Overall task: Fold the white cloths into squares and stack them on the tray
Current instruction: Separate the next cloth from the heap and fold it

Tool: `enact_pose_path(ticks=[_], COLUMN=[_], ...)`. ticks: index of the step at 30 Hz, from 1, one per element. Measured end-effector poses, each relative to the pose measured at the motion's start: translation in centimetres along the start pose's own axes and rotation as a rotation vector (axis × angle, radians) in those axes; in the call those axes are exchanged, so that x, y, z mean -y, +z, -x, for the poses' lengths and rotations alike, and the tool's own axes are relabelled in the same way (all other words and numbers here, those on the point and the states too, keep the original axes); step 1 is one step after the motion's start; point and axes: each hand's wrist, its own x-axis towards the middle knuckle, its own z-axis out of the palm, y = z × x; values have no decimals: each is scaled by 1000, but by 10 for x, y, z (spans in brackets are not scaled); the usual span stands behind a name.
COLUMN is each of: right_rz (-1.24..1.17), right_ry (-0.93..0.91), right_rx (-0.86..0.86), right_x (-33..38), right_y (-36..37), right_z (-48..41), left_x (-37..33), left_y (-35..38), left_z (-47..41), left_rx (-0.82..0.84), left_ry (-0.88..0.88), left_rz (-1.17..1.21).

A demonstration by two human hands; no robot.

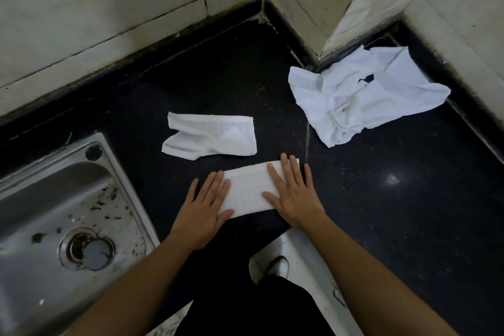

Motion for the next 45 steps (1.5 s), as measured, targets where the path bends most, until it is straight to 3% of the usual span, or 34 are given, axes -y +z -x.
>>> enact_pose_path(ticks=[9, 16, 22, 30, 37, 40, 42, 45], right_rz=[28, -494, -623, -852, -1614, -1714, -1694, -1639], right_ry=[5, 523, 620, 763, 987, 982, 943, 853], right_rx=[63, -204, -72, 77, 39, 59, 75, 18], right_x=[-12, -14, -12, -15, -20, -18, -14, 3], right_y=[-11, -33, -39, -58, -63, -70, -71, -80], right_z=[1, 25, 28, 16, 15, 19, 23, 25], left_x=[8, -20, -53, -51, -54, -57, -60, -61], left_y=[-5, -21, -27, -26, -31, -35, -37, -48], left_z=[-3, -13, -51, -55, -55, -51, -40, -15], left_rx=[122, 21, 122, 126, 141, 84, -63, -354], left_ry=[30, -9, 16, 12, 5, -12, -83, -420], left_rz=[-63, 17, -13, 8, -21, 8, 163, 537])
